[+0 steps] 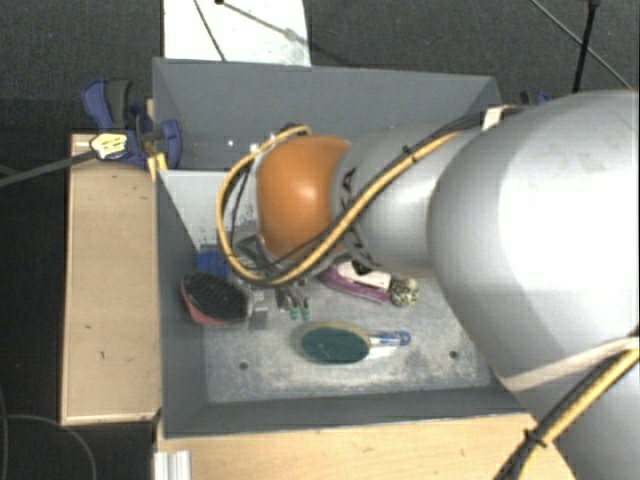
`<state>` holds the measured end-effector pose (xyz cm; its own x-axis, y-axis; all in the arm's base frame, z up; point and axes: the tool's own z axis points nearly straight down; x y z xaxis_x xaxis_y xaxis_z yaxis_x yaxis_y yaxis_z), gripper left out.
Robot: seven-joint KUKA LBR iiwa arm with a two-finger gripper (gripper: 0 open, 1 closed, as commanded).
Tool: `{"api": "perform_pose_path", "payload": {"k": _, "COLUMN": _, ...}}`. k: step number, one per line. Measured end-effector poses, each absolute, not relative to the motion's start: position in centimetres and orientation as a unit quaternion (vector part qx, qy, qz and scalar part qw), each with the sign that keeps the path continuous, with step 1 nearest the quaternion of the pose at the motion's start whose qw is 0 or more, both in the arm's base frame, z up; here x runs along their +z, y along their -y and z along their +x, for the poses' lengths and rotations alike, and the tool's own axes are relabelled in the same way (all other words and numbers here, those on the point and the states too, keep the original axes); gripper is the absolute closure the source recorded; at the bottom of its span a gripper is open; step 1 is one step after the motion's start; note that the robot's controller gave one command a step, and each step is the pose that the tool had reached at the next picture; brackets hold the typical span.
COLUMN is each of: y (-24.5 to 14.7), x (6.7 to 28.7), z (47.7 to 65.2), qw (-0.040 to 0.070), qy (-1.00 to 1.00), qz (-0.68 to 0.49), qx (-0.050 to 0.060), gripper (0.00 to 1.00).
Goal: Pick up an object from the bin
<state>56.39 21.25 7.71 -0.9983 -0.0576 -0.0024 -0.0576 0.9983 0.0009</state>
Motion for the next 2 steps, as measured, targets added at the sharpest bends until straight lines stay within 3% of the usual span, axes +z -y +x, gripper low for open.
{"api": "perform_pose_path", "payload": {"k": 1, "y": -21.1, "x": 7.8, "z": 56.4, "qw": 0.000, "qy": -1.000, "qz": -0.026, "qx": 0.001, "gripper": 0.00}}
{"api": "perform_pose_path", "payload": {"k": 2, "y": -23.1, "x": 7.0, "z": 51.8, "qw": -0.001, "qy": -0.999, "qz": 0.032, "qx": 0.001, "gripper": 0.00}}
